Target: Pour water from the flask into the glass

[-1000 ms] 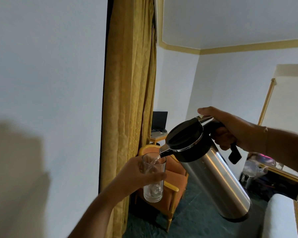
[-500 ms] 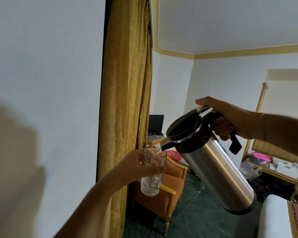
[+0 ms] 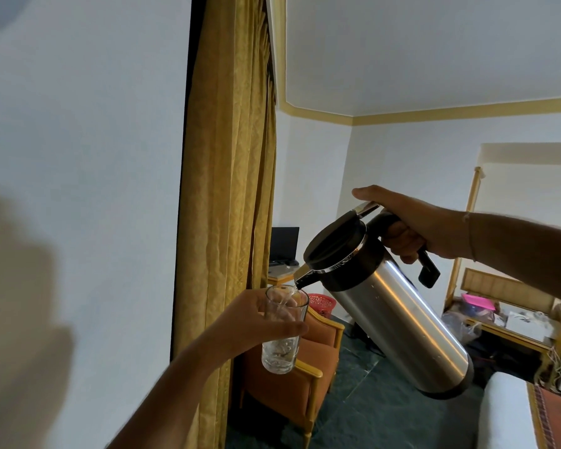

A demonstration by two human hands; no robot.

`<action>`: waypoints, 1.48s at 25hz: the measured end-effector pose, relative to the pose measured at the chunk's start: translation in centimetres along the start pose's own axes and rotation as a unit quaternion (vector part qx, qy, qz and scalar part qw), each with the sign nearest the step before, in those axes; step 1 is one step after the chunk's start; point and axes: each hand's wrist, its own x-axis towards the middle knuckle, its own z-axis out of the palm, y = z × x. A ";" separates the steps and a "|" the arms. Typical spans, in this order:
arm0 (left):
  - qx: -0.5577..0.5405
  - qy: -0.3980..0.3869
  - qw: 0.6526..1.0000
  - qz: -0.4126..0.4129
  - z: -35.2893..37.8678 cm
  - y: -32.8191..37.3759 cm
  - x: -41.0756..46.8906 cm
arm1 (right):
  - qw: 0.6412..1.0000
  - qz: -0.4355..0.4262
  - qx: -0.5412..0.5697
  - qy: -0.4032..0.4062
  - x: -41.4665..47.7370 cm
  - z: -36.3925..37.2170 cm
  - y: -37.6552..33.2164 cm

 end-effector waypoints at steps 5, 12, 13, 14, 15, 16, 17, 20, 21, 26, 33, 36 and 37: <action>-0.039 0.005 0.999 0.016 -0.1 0.7 0.2 | 1.000 0.000 -0.014 -0.002 -0.3 0.0 -0.5; -0.045 0.009 0.998 0.041 -0.5 1.3 0.8 | 1.000 0.002 -0.007 0.008 -0.3 -0.6 -1.0; -0.042 0.009 0.998 0.040 -0.6 1.4 0.8 | 1.000 0.002 -0.010 0.007 -0.3 -0.7 -1.2; -0.041 0.009 0.998 0.039 -0.7 1.5 0.7 | 1.000 0.000 -0.012 0.005 -0.4 -0.6 -1.3; -0.037 0.010 0.999 0.038 -0.7 1.5 0.7 | 1.000 -0.003 -0.014 0.002 -0.4 -0.6 -1.4; -0.032 0.011 0.999 0.041 -0.6 1.4 0.7 | 1.000 -0.005 -0.015 -0.002 -0.5 -0.6 -1.5; -0.026 0.012 0.999 0.043 -0.6 1.4 0.6 | 1.000 -0.005 -0.017 -0.005 -0.6 -0.6 -1.7; -0.025 0.011 0.999 0.040 -0.5 1.2 0.5 | 1.000 -0.006 -0.025 -0.013 -0.7 -0.4 -2.1; -0.028 0.009 0.999 0.037 -0.4 1.2 0.5 | 0.999 -0.005 -0.030 -0.011 -0.7 -0.4 -2.1; -0.023 0.004 0.999 0.031 -0.2 0.8 0.5 | 0.999 -0.006 -0.051 0.001 -0.4 -0.3 -2.2; -0.016 -0.006 0.999 0.029 0.2 -0.1 0.4 | 0.997 -0.011 -0.077 0.010 -0.6 -0.1 -2.6; -0.023 -0.008 0.999 0.024 0.6 -0.2 0.3 | 0.997 -0.010 -0.078 0.011 -0.5 -0.2 -2.7; -0.025 -0.010 0.999 0.022 0.8 -0.3 0.4 | 0.997 -0.009 -0.080 0.012 -0.4 -0.2 -2.7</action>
